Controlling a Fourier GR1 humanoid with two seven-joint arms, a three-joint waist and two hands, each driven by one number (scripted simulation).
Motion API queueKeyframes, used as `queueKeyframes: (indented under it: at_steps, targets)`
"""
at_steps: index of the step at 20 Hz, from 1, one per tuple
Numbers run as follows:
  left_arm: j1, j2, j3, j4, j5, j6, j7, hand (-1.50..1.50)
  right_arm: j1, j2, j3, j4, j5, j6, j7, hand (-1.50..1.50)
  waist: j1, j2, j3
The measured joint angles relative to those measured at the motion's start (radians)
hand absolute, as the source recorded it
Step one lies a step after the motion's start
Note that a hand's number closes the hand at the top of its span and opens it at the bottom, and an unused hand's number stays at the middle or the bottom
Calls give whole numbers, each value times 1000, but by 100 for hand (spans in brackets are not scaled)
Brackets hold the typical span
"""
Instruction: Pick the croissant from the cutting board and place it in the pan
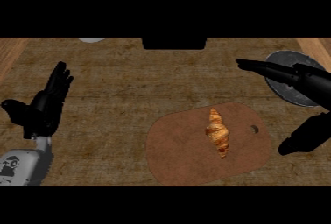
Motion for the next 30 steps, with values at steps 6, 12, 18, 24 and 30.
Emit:
queueKeyframes:
  at_steps: [6,12,18,24,30]
  targets:
    - [-12,-28,17,12,-24,-12,5,0,65,64,32,-80,76,12,99,-150,-3,0,0]
    - [7,-53,22,-3,-49,-27,2,0,67,107,30,-41,182,8,117,-150,0,1,0]
    - [-1,-67,45,11,-66,-46,-2,0,39,150,61,79,306,6,69,-150,3,2,0]
    - [-7,-74,73,10,-78,-68,3,0,39,171,70,154,379,43,-13,-150,2,2,1]
    - [-2,-100,73,-19,-110,-63,36,0,40,218,104,160,461,63,-32,-150,1,1,0]
